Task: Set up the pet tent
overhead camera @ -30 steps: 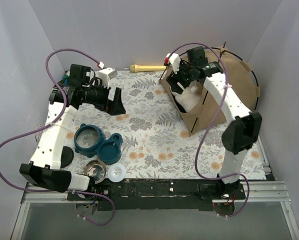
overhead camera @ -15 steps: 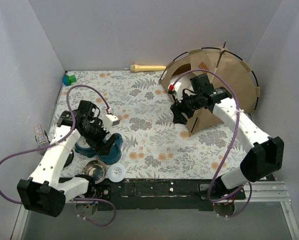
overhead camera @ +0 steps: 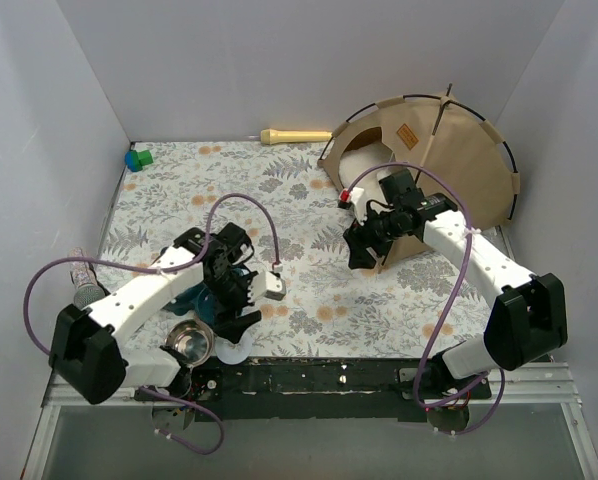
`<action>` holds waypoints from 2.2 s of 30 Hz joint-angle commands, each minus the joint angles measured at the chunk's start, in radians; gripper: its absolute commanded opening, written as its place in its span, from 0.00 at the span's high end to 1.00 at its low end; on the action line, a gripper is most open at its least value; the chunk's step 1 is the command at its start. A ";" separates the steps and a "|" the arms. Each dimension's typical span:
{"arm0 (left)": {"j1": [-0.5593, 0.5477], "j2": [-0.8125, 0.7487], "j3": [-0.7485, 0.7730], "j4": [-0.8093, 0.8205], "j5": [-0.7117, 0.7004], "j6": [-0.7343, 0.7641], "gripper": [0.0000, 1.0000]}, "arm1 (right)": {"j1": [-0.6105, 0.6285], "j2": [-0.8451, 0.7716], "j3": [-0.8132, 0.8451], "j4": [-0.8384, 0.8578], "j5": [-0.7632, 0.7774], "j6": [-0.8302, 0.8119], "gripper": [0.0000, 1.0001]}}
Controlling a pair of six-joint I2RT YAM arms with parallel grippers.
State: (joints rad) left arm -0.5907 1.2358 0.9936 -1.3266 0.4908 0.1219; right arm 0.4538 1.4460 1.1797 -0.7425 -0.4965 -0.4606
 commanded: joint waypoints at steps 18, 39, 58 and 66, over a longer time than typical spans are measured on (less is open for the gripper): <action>-0.089 0.536 0.163 -0.052 0.028 0.733 0.33 | -0.069 -0.033 0.052 0.022 0.030 -0.010 0.24; -0.115 0.737 0.083 -0.051 -0.037 0.710 0.57 | -0.124 -0.118 -0.011 0.011 -0.017 0.002 0.25; -0.115 0.705 0.388 -0.057 0.124 0.480 1.00 | -0.135 -0.134 -0.009 0.006 -0.016 -0.009 0.25; -0.017 0.645 0.667 -0.054 0.267 0.241 1.00 | -0.136 -0.113 0.017 0.005 -0.053 -0.006 0.26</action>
State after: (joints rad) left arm -0.6884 1.9553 1.5318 -1.4147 0.6338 0.5121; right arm 0.3210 1.3323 1.1614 -0.7383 -0.4980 -0.4706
